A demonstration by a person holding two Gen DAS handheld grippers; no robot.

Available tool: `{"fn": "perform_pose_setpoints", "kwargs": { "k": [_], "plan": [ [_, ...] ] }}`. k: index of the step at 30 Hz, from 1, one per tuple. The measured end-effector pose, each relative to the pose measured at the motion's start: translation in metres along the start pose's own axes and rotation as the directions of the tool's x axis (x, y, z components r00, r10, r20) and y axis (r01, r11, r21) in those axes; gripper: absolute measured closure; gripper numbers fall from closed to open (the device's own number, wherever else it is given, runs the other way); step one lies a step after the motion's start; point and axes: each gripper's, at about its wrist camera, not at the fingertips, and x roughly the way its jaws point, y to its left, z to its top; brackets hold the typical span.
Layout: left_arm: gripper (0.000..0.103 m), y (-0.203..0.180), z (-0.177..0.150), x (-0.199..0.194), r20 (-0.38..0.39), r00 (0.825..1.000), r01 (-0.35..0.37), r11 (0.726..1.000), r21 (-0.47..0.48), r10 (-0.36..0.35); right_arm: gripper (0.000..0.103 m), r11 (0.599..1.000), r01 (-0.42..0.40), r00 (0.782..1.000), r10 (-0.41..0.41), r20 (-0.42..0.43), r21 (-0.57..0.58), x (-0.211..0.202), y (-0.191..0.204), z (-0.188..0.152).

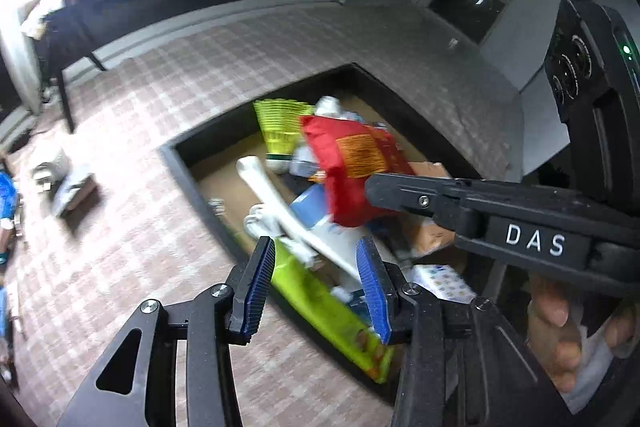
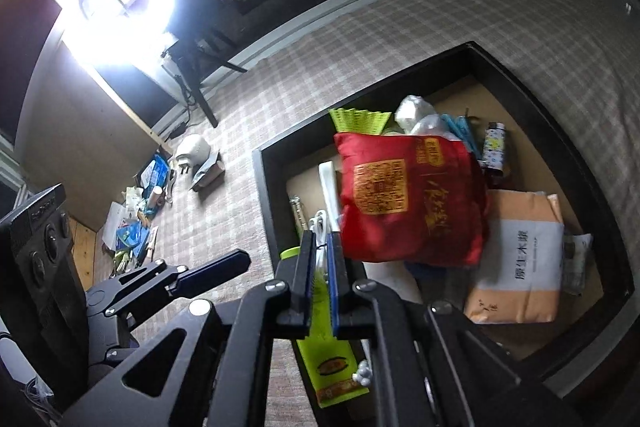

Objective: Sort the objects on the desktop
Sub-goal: 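Carry the lime-green tube to the storage box and release it, then move both tools back toward the table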

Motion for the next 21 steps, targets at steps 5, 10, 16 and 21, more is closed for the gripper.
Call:
{"fn": "perform_pose_setpoints", "kwargs": {
  "k": [5, 10, 16, 21],
  "plan": [
    [0.063, 0.037, -0.009, -0.02, 0.027, 0.997, -0.075, 0.996, -0.054, 0.076, 0.094, 0.998, -0.023, 0.999, 0.021, -0.034, -0.06, 0.018, 0.03, 0.004],
    [0.063, 0.093, -0.023, -0.045, 0.029, 0.986, -0.162, 0.978, -0.135, 0.167, 0.089, 0.988, -0.053, 0.997, 0.044, -0.067, -0.146, 0.038, 0.075, 0.01],
    [0.063, 0.179, -0.048, -0.086, 0.013, 0.96, -0.265, 0.927, -0.265, 0.278, 0.086, 0.96, -0.093, 0.992, 0.068, -0.104, -0.264, 0.07, 0.149, 0.024],
    [0.063, 0.256, -0.069, -0.125, -0.004, 0.93, -0.344, 0.866, -0.364, 0.367, 0.066, 0.92, -0.116, 0.989, 0.07, -0.134, -0.373, 0.108, 0.22, 0.038]
  ]
}}
